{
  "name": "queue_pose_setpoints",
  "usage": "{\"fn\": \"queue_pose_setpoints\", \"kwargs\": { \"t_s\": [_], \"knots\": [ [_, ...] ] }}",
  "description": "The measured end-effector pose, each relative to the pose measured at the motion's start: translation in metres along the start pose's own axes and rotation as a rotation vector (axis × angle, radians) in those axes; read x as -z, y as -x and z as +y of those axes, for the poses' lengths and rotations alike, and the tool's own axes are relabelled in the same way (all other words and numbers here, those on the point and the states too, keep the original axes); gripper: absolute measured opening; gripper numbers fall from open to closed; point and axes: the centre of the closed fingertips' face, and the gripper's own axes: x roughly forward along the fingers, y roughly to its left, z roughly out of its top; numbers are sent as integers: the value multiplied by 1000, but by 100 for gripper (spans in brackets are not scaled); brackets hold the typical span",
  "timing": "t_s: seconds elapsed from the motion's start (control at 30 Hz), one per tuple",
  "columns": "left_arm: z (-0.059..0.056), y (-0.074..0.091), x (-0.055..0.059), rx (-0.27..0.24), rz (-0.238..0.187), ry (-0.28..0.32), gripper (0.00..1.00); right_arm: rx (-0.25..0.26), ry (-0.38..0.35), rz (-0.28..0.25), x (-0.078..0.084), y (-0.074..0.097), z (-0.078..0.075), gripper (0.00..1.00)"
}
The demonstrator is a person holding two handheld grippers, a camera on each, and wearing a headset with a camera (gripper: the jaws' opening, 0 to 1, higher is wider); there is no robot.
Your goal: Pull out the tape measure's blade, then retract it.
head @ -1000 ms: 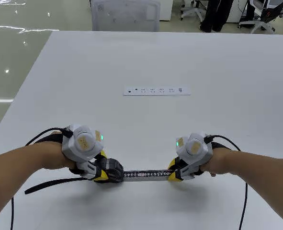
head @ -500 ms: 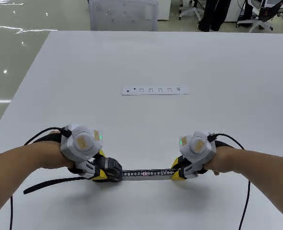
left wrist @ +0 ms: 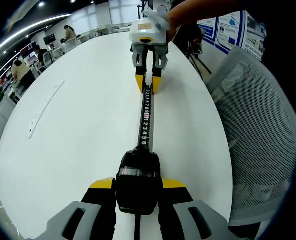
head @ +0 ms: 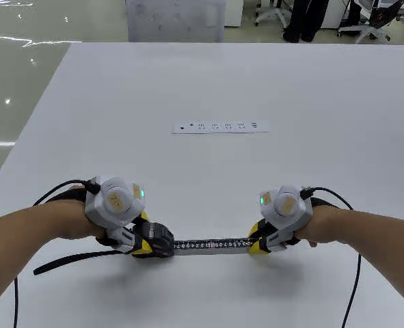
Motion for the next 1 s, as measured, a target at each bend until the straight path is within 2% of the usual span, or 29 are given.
{"fn": "queue_pose_setpoints", "kwargs": {
  "t_s": [1.0],
  "knots": [
    [-1, -1, 0, -2, 3, 1, 29, 4, -13, 19, 19, 11, -2, 13]
  ]
}}
